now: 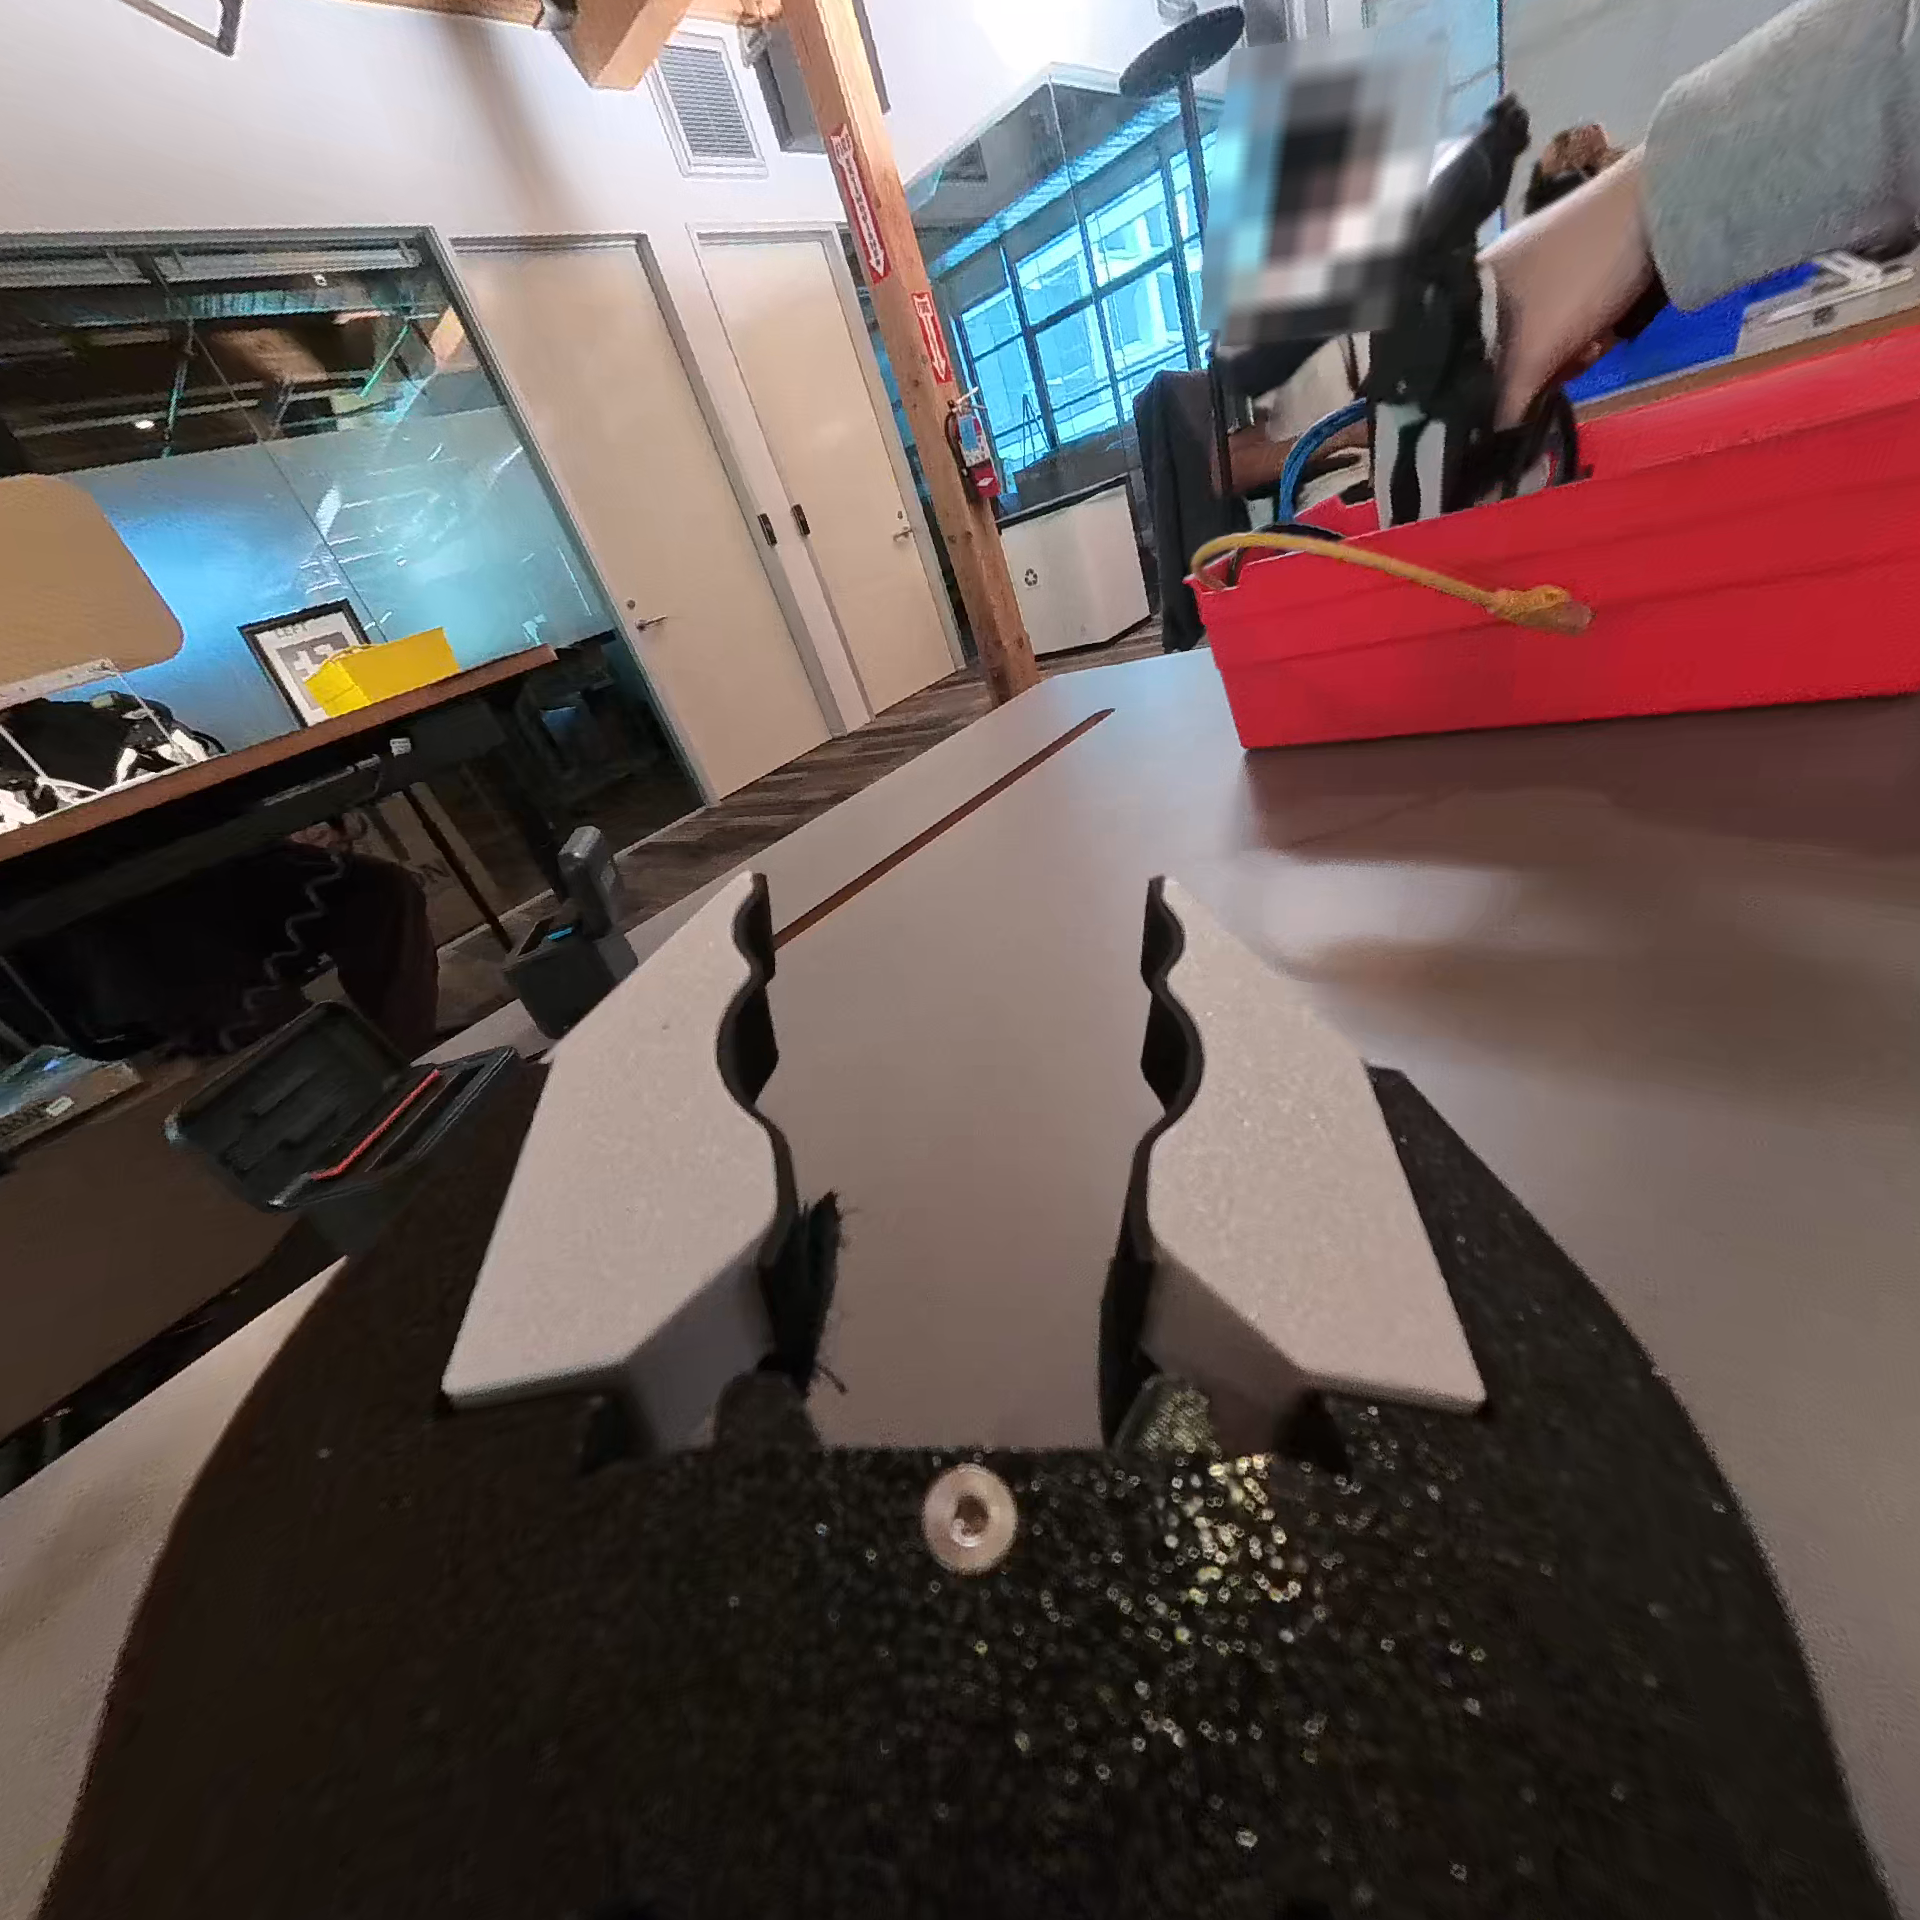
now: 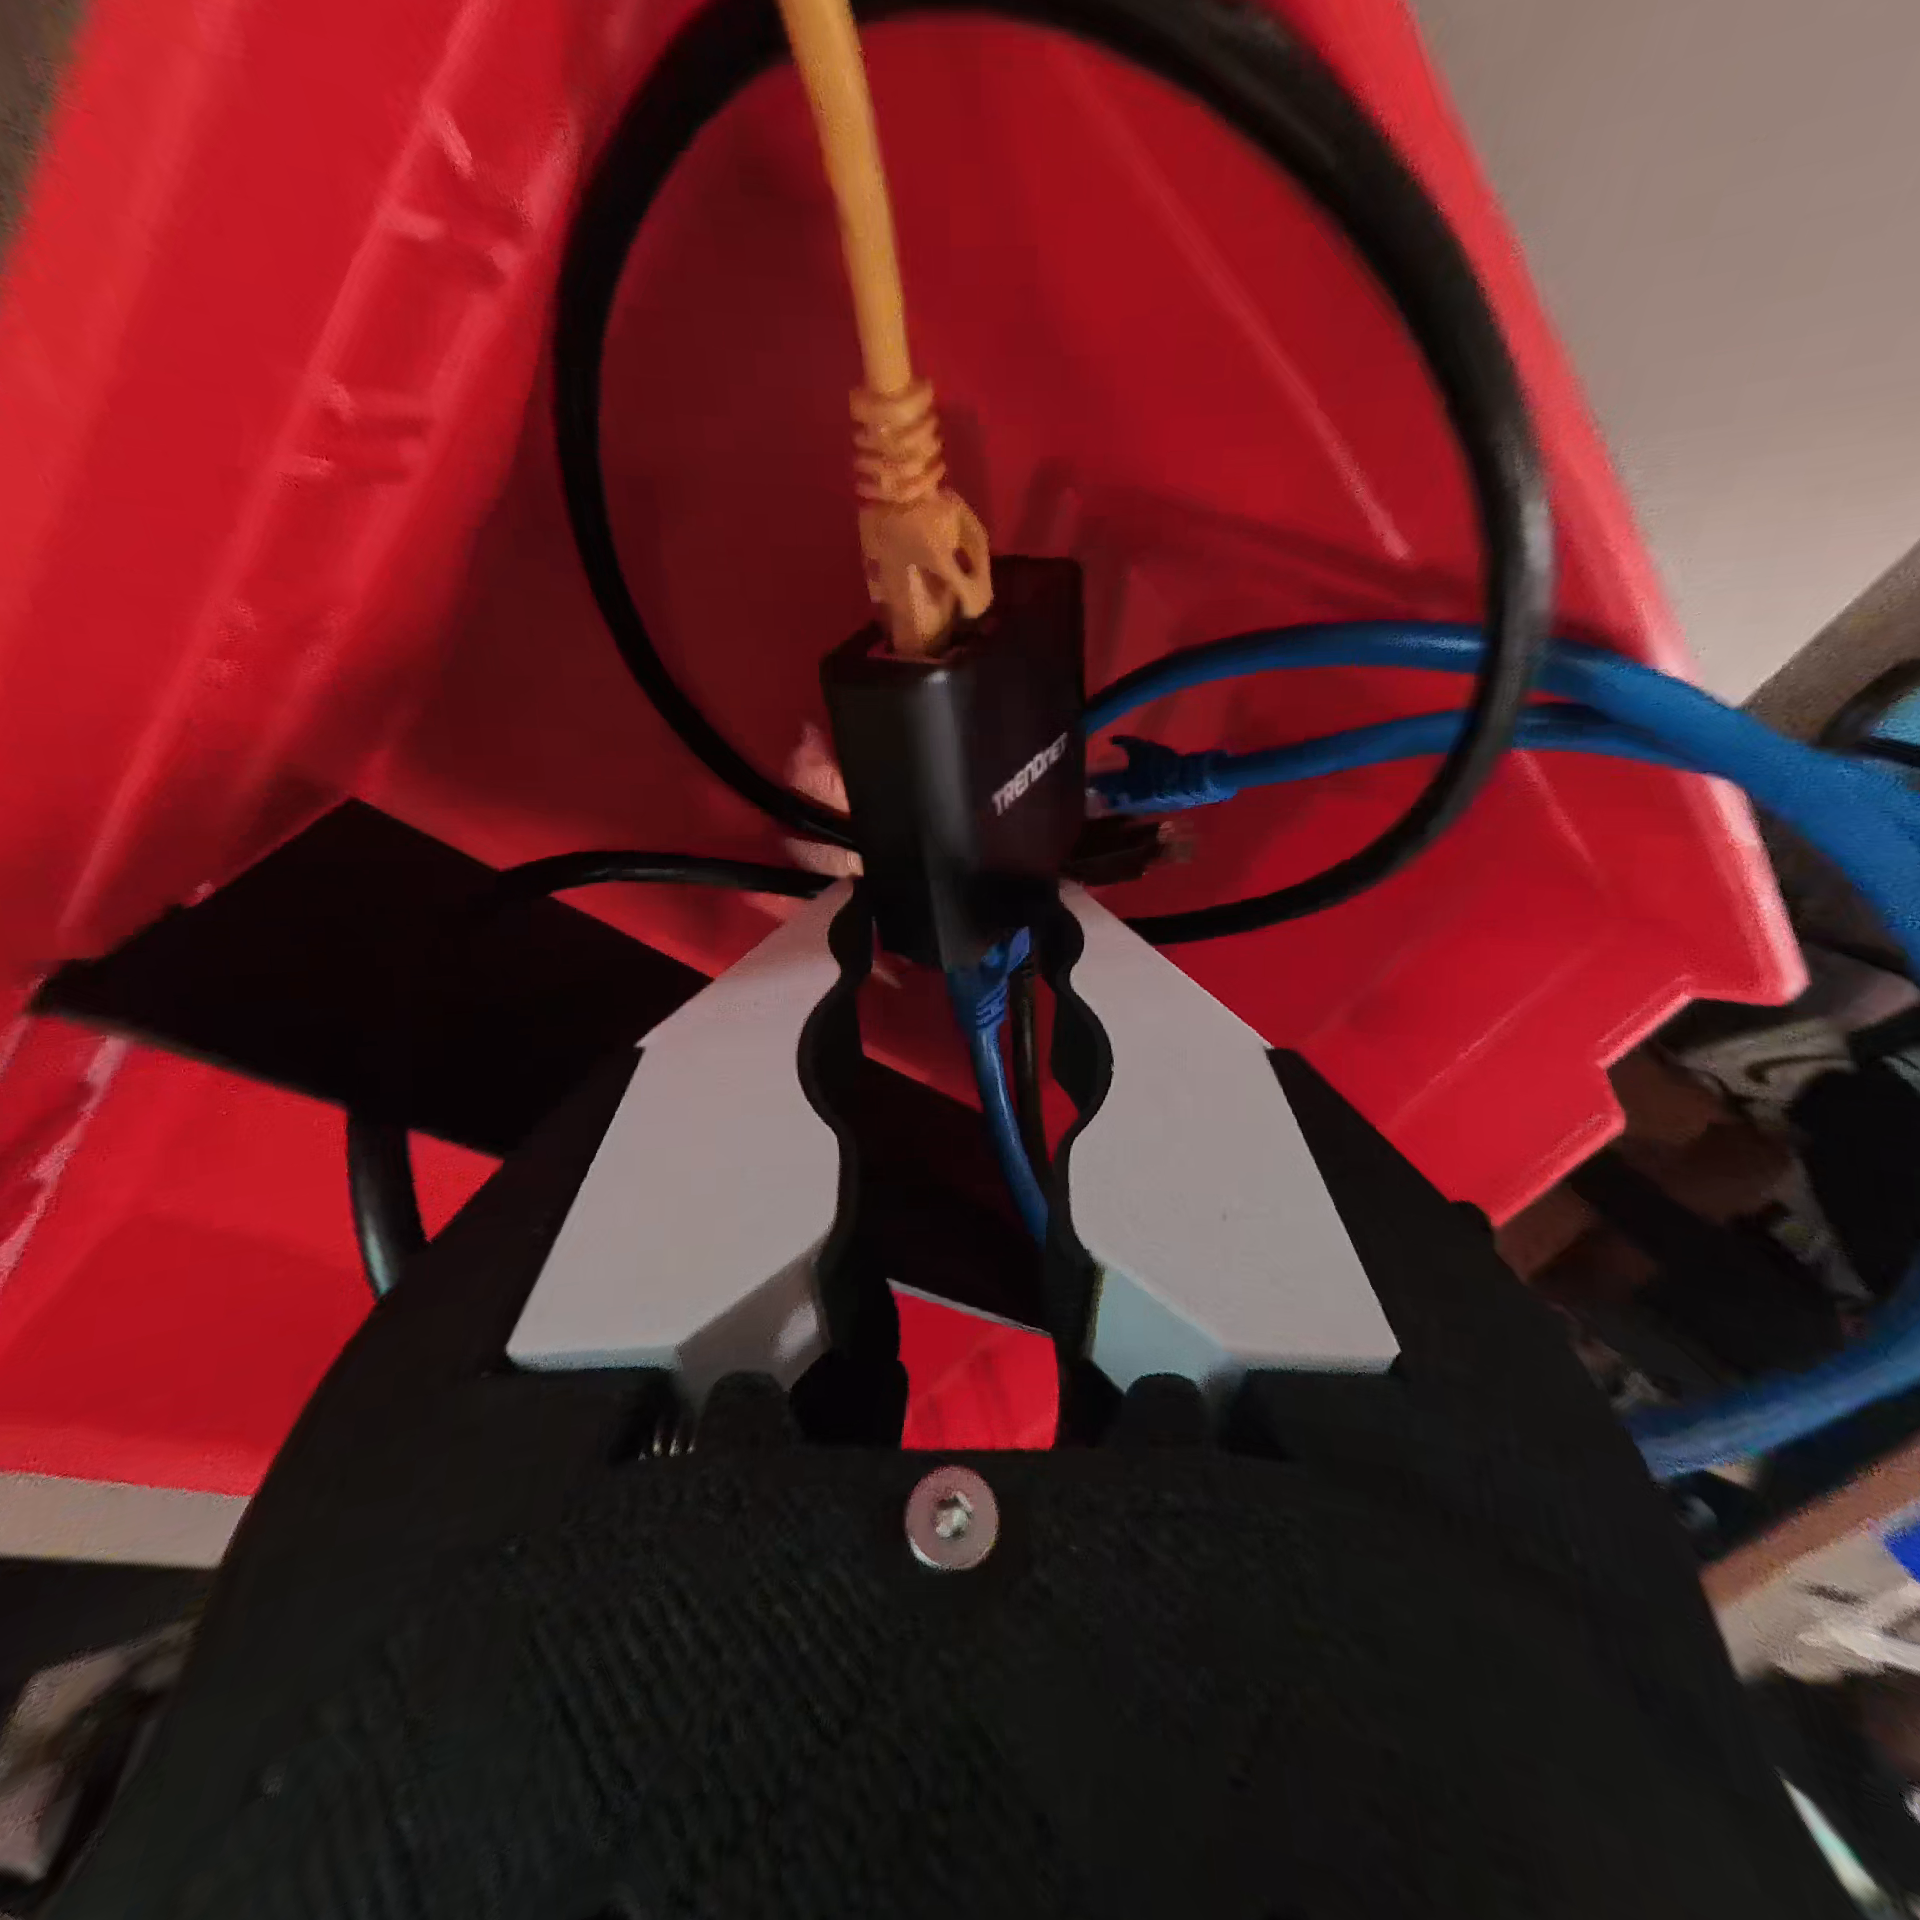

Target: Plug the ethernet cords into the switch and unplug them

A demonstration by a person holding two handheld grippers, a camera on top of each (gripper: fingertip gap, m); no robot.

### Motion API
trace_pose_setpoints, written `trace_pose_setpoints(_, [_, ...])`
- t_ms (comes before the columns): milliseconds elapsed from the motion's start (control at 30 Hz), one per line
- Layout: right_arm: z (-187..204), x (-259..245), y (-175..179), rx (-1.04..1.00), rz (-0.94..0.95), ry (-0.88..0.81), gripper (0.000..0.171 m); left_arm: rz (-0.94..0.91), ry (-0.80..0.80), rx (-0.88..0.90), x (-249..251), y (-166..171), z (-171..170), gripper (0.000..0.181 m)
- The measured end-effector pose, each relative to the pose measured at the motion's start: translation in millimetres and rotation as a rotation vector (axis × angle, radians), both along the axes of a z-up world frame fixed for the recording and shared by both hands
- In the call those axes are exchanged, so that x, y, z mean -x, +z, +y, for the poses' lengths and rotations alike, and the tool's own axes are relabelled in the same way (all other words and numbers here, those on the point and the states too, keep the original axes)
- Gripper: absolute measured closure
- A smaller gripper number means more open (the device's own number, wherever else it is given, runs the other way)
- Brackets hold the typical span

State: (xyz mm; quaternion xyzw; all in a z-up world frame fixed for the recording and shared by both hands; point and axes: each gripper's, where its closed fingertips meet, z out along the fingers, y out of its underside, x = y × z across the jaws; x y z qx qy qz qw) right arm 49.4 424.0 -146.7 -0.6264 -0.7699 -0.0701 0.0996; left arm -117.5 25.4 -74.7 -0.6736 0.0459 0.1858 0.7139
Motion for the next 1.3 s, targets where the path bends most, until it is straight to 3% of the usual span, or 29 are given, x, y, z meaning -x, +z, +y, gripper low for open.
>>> trace_pose_setpoints(200, [0.8, 22.8, 85.2, 0.058, 0.528, -0.070, 0.117, 0.030, 0.009, 0.020, -2.4, -2.6, 1.4, 0.106])
trace_pose_setpoints(367, [8.4, -2.9, 144.5, 0.007, 0.860, -0.071, 0.110, 0.055, 0.016, 0.038, -4.0, -5.6, 2.8, 0.103])
trace_pose_setpoints(633, [8.5, -8.8, 148.8, 0.231, 1.038, -0.203, 0.111, 0.090, 0.118, 0.065, 6.8, -8.4, -1.7, 0.103])
trace_pose_setpoints(800, [8.8, 12.5, 171.2, 0.362, 1.033, -0.253, 0.096, 0.137, 0.224, 0.102, 18.7, -11.5, -5.6, 0.103])
trace_pose_setpoints(900, [18.1, 17.6, 181.4, 0.272, 0.996, -0.260, 0.095, 0.152, 0.287, 0.117, 26.4, -12.4, -9.2, 0.104])
trace_pose_setpoints(1033, [30.8, 8.2, 164.2, -0.016, 0.729, -0.142, 0.087, 0.135, 0.357, 0.121, 36.1, -12.9, -15.3, 0.106])
trace_pose_setpoints(1100, [24.4, 12.8, 162.3, -0.007, 0.697, -0.116, 0.083, 0.120, 0.378, 0.117, 39.4, -12.7, -18.0, 0.106])
trace_pose_setpoints(1200, [13.5, 28.8, 187.2, 0.034, 0.847, -0.086, 0.081, 0.113, 0.423, 0.107, 45.8, -11.1, -23.5, 0.107])
trace_pose_setpoints(1300, [9.4, 36.2, 245.9, -0.045, 1.164, -0.013, 0.080, 0.112, 0.462, 0.095, 49.8, -8.7, -28.6, 0.106])
